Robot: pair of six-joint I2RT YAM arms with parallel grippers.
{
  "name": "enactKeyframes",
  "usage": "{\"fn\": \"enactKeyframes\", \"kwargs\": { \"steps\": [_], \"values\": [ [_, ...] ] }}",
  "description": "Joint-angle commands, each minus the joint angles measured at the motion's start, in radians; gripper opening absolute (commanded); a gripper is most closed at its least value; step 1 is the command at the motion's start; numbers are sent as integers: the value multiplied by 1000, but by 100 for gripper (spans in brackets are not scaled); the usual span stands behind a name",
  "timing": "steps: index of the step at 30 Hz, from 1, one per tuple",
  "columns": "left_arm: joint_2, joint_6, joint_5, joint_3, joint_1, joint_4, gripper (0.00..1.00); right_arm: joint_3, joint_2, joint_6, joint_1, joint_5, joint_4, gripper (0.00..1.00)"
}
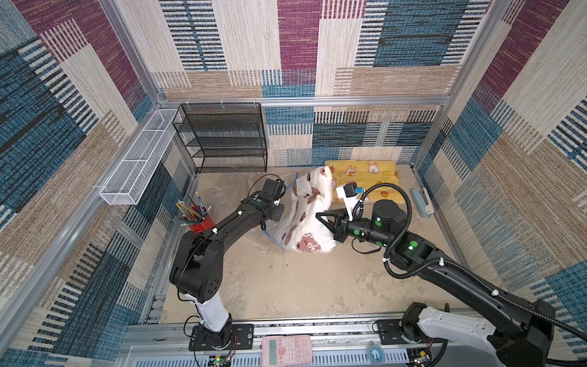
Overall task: Take the blanket out of the vacuum bag
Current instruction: Take out the blanket from the vacuum bag, then place the blanket at the center of the board.
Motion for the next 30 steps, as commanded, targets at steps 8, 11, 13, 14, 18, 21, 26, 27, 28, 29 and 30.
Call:
{"fn": "enactKeyframes", "kwargs": {
  "steps": [8, 11, 13, 14, 18, 21, 26, 27, 28, 29, 30],
  "values": [
    [10, -5, -29, 13, 1, -9, 0, -32, -89, -34, -14, 255, -199, 0],
    [8, -5, -39, 14, 1, -9, 0, -63, -104, -4, -23, 298, -261, 0],
    [6, -3, -42, 12, 1, -8, 0, -87, -112, 20, -31, 337, -295, 0],
    [8, -3, -41, 12, 1, -8, 0, -98, -115, 32, -33, 359, -317, 0],
    [9, -5, -46, 14, 1, -9, 0, -140, -124, 74, -53, 423, -371, 0],
    [10, -3, -46, 13, 2, -8, 0, -154, -112, 104, -76, 496, -423, 0],
    [17, -2, -50, 15, 0, -8, 0, -159, -7, 136, -149, 579, -484, 0],
    [21, -1, -53, 17, 0, -10, 0, -161, 27, 133, -165, 582, -493, 0],
    [22, 1, -57, 19, 0, -11, 0, -163, 54, 131, -177, 587, -498, 0],
    [24, 3, -61, 19, -1, -14, 0, -169, 79, 132, -189, 591, -497, 0],
    [22, 2, -61, 20, 0, -14, 0, -181, 98, 127, -204, 584, -484, 0]
  ]
}}
